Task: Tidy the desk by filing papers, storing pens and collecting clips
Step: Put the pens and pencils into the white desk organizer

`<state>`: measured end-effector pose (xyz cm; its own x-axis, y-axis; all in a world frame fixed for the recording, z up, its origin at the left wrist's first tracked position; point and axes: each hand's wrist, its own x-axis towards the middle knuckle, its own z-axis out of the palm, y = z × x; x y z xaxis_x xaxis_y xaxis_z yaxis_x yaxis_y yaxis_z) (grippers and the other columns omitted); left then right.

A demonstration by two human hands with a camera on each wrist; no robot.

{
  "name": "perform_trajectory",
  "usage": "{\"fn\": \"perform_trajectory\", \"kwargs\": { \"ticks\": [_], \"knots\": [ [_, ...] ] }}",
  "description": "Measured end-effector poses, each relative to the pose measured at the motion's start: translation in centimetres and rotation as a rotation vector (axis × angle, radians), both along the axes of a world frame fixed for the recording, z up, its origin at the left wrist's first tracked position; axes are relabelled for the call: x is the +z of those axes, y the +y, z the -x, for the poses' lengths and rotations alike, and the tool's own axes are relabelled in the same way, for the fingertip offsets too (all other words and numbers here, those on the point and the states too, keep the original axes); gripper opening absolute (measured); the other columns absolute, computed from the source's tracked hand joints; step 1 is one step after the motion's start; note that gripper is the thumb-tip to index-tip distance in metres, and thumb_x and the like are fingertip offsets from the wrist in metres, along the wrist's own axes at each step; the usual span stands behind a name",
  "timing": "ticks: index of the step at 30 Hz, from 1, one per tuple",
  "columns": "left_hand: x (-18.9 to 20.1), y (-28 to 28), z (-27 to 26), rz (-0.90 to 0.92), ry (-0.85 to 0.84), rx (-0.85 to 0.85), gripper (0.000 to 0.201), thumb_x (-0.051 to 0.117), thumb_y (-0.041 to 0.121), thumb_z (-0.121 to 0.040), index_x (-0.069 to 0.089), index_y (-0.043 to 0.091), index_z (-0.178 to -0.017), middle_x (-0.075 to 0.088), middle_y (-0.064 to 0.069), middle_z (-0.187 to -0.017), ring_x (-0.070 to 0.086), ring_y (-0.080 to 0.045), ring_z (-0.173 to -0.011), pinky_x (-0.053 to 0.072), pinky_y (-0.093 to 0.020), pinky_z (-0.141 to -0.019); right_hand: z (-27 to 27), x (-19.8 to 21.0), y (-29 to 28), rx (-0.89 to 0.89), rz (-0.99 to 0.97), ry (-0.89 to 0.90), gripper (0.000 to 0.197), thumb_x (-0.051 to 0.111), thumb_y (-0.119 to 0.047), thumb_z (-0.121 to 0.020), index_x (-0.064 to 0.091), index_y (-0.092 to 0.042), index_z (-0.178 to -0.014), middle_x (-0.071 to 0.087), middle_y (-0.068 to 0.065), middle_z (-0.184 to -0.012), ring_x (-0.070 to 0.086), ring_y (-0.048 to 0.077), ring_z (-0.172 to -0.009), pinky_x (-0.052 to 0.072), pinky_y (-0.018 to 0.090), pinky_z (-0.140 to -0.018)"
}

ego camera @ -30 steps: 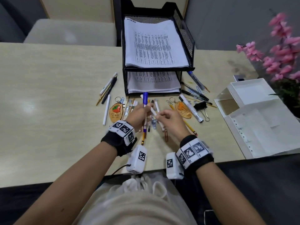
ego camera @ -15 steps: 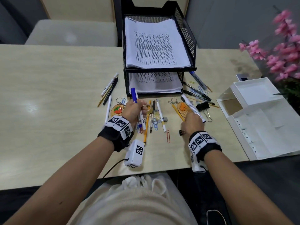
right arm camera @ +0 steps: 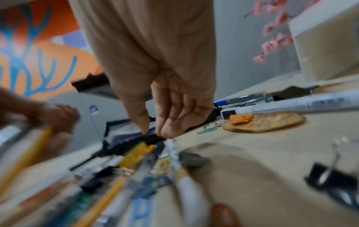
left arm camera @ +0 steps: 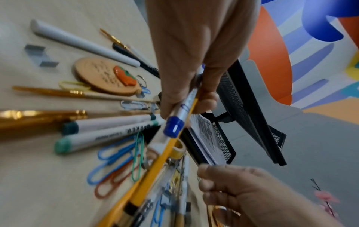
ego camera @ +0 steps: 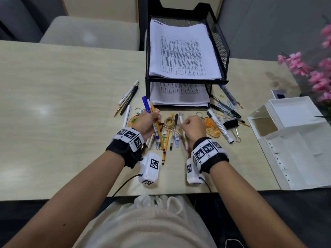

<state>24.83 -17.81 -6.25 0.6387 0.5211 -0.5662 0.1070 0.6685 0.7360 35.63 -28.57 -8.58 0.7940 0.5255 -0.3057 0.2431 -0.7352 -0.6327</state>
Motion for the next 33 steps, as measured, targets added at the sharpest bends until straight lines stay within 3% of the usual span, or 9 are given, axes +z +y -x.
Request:
{"fn": "perform_trajectory", "kwargs": {
  "ticks": [5,8,12,14,16,22,25,29,33],
  "knots": [
    [0.2,0.5,0.3,-0.119,0.103,-0.042,0.026,0.040,0.014,-0.099,0.049,0.013,-0.075,0.044,0.004,-0.056,0.041,-0.001,-0.038,0.036,-0.012,-0.042,-1.0,-1.7,1.0,0.041,0.270,-0.110,0.018,0.066,-0.021,-0.081,0.062,-0.006,-0.073,0.065,0.016,-0.082,0.063,0.029,-0.082,0.052,0.033,-0.072],
    [0.5,-0.1,-0.3,-0.180,0.170,-0.075,0.032,0.040,0.020,-0.100,0.047,0.012,-0.070,0.046,0.000,-0.059,0.042,-0.009,-0.049,0.039,-0.017,-0.050,-1.5,-0.8,0.7,-0.113,-0.015,0.050,0.027,0.061,-0.014,-0.085,0.050,-0.013,-0.060,0.063,0.014,-0.078,0.065,0.027,-0.075,0.055,0.034,-0.064],
    [1.4,-1.9,-2.9,-0.364,0.243,-0.159,0.041,0.041,0.028,-0.098,0.048,0.013,-0.061,0.052,-0.003,-0.058,0.052,-0.016,-0.053,0.042,-0.024,-0.057,-2.8,3.7,-1.7,-0.287,-0.446,0.320,0.020,0.042,-0.014,-0.097,0.043,-0.017,-0.077,0.057,0.009,-0.077,0.058,0.020,-0.064,0.050,0.033,-0.061],
    [2.3,-3.3,-4.9,-0.525,0.275,-0.304,0.042,0.039,0.034,-0.098,0.048,0.016,-0.061,0.051,-0.006,-0.065,0.054,-0.018,-0.060,0.040,-0.024,-0.061,-3.6,5.8,-4.1,-0.307,-0.604,0.402,0.023,0.035,-0.018,-0.100,0.039,-0.022,-0.078,0.051,0.006,-0.064,0.049,0.013,-0.045,0.043,0.022,-0.044],
    [3.6,-5.1,-7.1,-0.640,0.256,-0.446,0.039,0.038,0.036,-0.098,0.051,0.014,-0.069,0.048,-0.003,-0.068,0.046,-0.017,-0.064,0.034,-0.027,-0.061,-4.6,7.1,-7.4,-0.240,-0.535,0.264,0.023,0.034,-0.019,-0.101,0.045,-0.024,-0.082,0.047,0.002,-0.058,0.040,0.004,-0.034,0.031,0.017,-0.036],
    [7.5,-12.5,-14.6,-0.735,0.057,-0.638,0.030,0.051,0.025,-0.094,0.055,0.020,-0.065,0.059,0.005,-0.060,0.052,-0.005,-0.057,0.041,-0.025,-0.063,-9.2,9.6,-19.5,-0.355,-0.271,-0.050,0.023,0.052,-0.001,-0.086,0.070,-0.011,-0.098,0.063,0.000,-0.076,0.052,0.012,-0.062,0.043,0.024,-0.064],
    [9.6,-17.8,-18.9,-0.762,-0.040,-0.645,0.015,0.062,0.019,-0.087,0.064,0.014,-0.073,0.062,-0.006,-0.070,0.057,-0.015,-0.062,0.051,-0.030,-0.069,-11.8,11.7,-25.7,-0.518,-0.300,-0.171,0.019,0.055,0.004,-0.080,0.069,-0.009,-0.077,0.059,-0.002,-0.062,0.054,0.017,-0.056,0.048,0.028,-0.060],
    [10.7,-24.4,-24.1,-0.811,-0.101,-0.585,0.026,0.068,0.018,-0.081,0.069,-0.007,-0.089,0.070,-0.026,-0.090,0.067,-0.034,-0.078,0.057,-0.045,-0.080,-15.8,12.0,-30.4,-0.654,-0.268,-0.402,0.017,0.056,-0.005,-0.074,0.057,-0.021,-0.067,0.066,0.013,-0.072,0.064,0.037,-0.081,0.054,0.049,-0.079],
    [9.7,-28.9,-28.5,-0.918,-0.053,-0.665,0.024,0.067,0.020,-0.082,0.067,-0.004,-0.080,0.069,-0.022,-0.079,0.066,-0.037,-0.083,0.054,-0.044,-0.079,-18.6,10.8,-31.6,-0.582,-0.159,-0.391,0.012,0.048,-0.007,-0.091,0.059,-0.007,-0.096,0.061,0.021,-0.105,0.056,0.029,-0.095,0.034,0.017,-0.069]
  ]
}}
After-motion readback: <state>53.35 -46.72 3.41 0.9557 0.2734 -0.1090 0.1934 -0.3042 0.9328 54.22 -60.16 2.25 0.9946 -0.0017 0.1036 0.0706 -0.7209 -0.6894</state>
